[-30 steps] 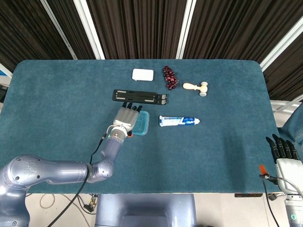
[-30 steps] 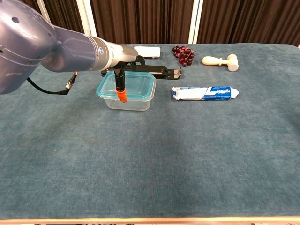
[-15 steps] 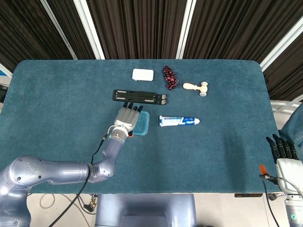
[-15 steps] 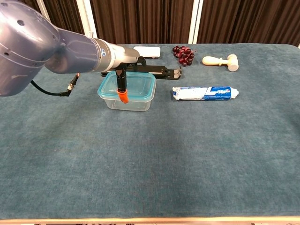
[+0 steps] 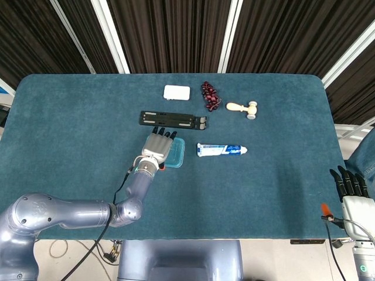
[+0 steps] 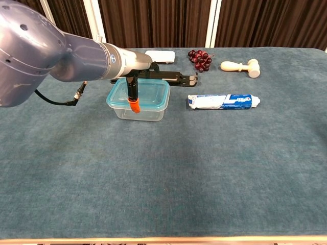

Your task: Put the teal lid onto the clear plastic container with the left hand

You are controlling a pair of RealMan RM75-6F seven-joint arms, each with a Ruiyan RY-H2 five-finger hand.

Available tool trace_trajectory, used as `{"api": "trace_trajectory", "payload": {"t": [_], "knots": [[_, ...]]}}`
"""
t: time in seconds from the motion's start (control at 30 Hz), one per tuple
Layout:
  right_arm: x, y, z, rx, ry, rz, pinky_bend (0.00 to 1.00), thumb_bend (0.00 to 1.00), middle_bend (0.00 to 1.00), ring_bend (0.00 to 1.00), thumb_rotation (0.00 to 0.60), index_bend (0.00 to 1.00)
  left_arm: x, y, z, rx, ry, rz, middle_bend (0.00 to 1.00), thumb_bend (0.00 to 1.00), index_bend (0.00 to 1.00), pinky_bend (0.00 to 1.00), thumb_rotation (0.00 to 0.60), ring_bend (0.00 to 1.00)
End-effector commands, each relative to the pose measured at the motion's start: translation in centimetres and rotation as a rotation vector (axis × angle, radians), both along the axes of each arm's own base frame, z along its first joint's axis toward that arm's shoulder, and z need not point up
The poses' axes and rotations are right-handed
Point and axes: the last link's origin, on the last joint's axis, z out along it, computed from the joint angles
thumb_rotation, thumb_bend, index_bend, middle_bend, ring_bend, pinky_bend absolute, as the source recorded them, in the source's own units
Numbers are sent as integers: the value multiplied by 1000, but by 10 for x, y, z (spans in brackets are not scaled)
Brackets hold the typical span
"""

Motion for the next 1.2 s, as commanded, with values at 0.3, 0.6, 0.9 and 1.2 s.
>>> {"api": "trace_trajectory", "payload": {"t": [0.3, 0.6, 0.9, 1.2], "knots": [[0, 0, 0, -2, 0, -3, 0, 363, 0, 7, 600, 69, -2, 1, 4, 9, 2, -1, 257, 339, 30, 0, 600, 0], [0, 0, 0, -4, -1, -7, 0, 362, 0, 6, 600, 69, -3, 2, 4, 11, 1, 1, 251, 339, 30, 0, 600, 0], [0, 0, 0, -5, -3, -9, 0, 362, 0, 7, 600, 69, 2, 1, 1, 2, -7, -4, 244, 338, 30, 0, 600, 0], [0, 0, 0, -4, -5, -11, 0, 362, 0, 7, 600, 69, 2, 0, -2, -12, -8, -9, 241, 338, 30, 0, 600, 0]]}}
